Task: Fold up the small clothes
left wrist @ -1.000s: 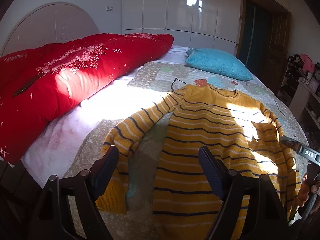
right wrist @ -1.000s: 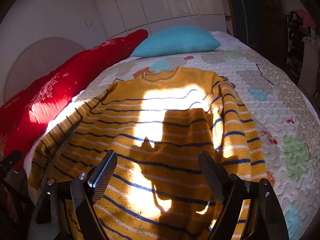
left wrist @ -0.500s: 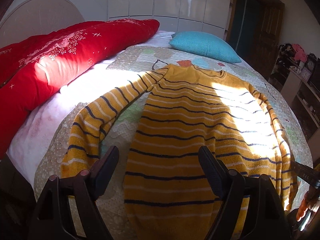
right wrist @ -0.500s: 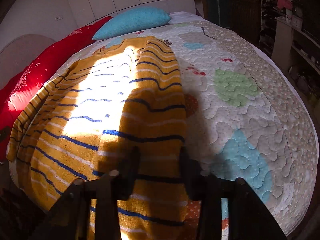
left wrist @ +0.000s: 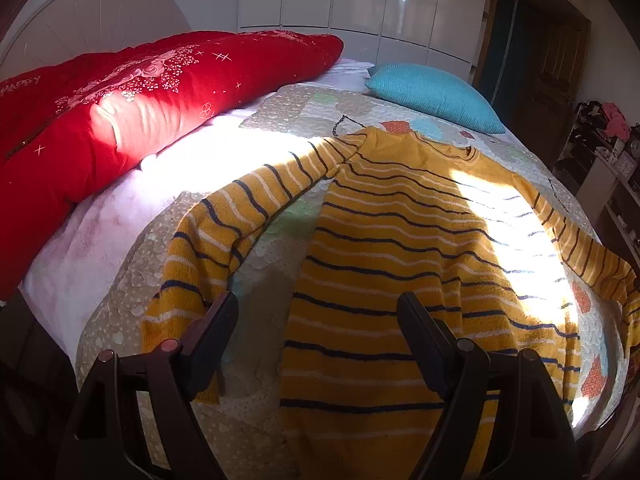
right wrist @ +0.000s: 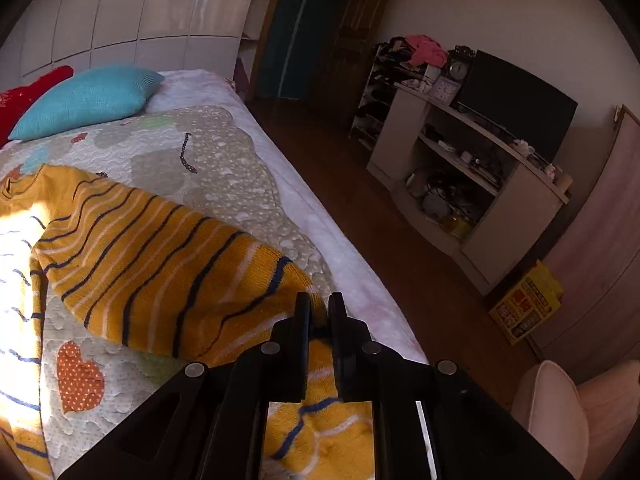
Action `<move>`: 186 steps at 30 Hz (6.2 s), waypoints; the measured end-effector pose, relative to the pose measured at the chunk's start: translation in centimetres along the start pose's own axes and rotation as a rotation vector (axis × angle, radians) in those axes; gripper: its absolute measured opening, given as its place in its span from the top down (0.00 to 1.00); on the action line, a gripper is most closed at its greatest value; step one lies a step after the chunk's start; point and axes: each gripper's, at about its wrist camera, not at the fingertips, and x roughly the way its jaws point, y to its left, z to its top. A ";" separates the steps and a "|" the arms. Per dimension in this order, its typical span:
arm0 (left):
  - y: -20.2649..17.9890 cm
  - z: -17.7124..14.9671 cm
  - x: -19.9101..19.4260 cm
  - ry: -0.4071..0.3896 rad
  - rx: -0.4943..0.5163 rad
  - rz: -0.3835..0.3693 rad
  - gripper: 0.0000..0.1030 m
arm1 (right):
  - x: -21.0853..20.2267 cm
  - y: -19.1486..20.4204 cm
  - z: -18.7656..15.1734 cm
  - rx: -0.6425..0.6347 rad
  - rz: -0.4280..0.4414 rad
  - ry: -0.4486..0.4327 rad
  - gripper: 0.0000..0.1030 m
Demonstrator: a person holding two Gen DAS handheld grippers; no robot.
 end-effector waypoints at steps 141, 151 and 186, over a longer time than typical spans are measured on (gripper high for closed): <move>-13.9 10.7 8.8 0.131 0.224 -0.258 0.22 | -7.2 7.4 -5.2 0.061 0.779 0.023 0.50; -5.2 3.5 8.8 0.135 0.179 -0.106 0.22 | 0.4 20.8 4.2 0.032 0.744 0.121 0.53; -4.3 -0.8 11.0 0.029 0.196 -0.063 0.08 | 7.3 -12.7 -6.6 1.004 0.579 0.172 0.94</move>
